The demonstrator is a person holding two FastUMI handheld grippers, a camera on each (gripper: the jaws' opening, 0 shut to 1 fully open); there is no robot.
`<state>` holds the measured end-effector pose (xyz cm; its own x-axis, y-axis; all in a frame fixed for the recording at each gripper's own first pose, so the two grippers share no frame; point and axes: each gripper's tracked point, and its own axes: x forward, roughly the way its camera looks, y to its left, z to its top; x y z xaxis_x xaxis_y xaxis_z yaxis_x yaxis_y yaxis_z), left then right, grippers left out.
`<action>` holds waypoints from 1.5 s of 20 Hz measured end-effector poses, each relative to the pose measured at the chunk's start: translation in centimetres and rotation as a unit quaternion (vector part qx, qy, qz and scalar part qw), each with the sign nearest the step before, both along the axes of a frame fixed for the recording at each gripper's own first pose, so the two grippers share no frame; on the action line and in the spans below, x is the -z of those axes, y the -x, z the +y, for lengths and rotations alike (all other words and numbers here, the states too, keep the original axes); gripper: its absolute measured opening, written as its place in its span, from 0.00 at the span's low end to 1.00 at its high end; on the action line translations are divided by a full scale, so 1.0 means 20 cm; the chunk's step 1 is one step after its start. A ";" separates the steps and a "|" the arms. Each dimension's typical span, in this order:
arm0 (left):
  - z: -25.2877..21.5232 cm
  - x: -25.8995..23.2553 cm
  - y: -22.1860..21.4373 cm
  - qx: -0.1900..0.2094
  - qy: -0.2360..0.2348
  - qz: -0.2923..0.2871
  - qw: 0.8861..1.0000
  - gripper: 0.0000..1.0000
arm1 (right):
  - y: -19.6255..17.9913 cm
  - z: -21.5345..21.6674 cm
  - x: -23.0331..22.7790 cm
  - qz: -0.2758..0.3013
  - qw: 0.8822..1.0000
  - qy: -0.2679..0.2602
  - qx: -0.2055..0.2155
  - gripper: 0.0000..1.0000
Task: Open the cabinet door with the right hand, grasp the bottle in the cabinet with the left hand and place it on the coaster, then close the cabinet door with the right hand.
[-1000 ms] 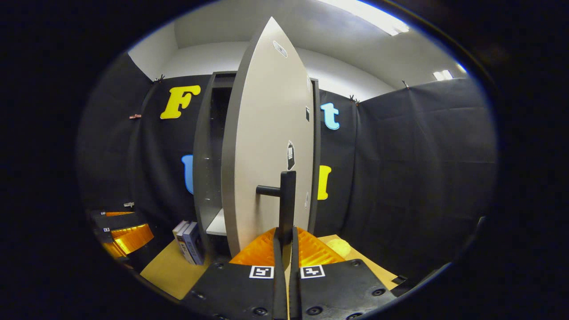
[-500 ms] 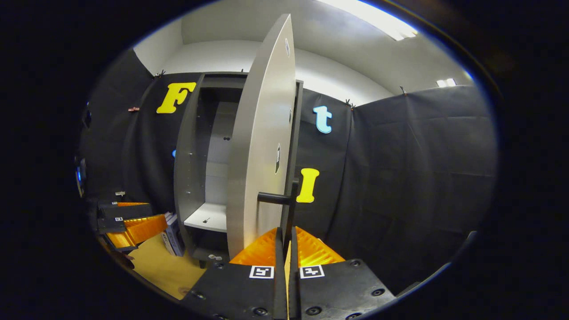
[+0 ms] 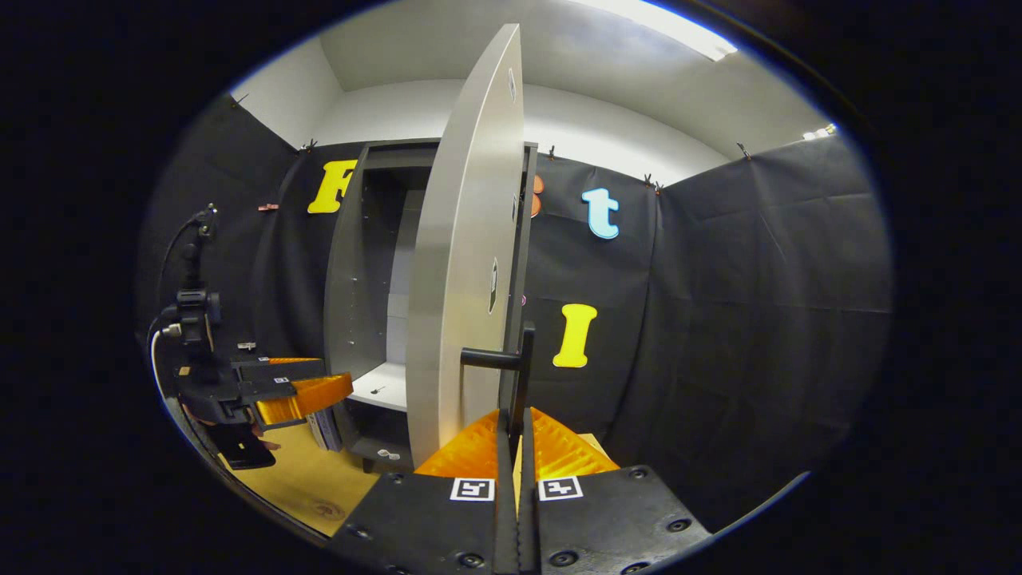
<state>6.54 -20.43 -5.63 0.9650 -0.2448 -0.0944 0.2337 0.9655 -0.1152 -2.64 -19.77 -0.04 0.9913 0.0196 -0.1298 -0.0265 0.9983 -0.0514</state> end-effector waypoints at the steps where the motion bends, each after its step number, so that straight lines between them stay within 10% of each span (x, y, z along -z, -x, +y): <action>1: -0.01 0.00 -0.03 -0.007 -0.004 -0.002 1.000 0.89 | 0.00 -0.03 0.00 -0.001 1.000 -0.004 -0.006 0.05; 16: -0.06 0.04 -0.45 -0.056 -0.051 -0.028 0.997 0.89 | 0.12 -0.26 -0.08 -0.030 0.999 -0.019 -0.009 0.05; 21: 0.05 0.06 -0.65 -0.099 -0.063 -0.052 0.992 0.89 | 0.19 -0.66 -0.09 -0.048 0.990 0.013 0.133 0.07; 23: 0.10 0.08 -0.77 -0.111 -0.060 -0.053 0.991 0.89 | 0.25 -0.85 -0.08 -0.050 0.978 0.039 0.198 0.15; 27: 0.11 0.14 -1.04 -0.107 -0.063 -0.049 0.991 0.89 | 0.25 -1.16 -0.04 -0.048 0.953 0.070 0.289 0.92; 30: 0.16 0.20 -1.23 -0.117 -0.063 -0.032 0.991 0.89 | 0.18 -1.21 -0.03 -0.052 0.948 0.069 0.306 0.97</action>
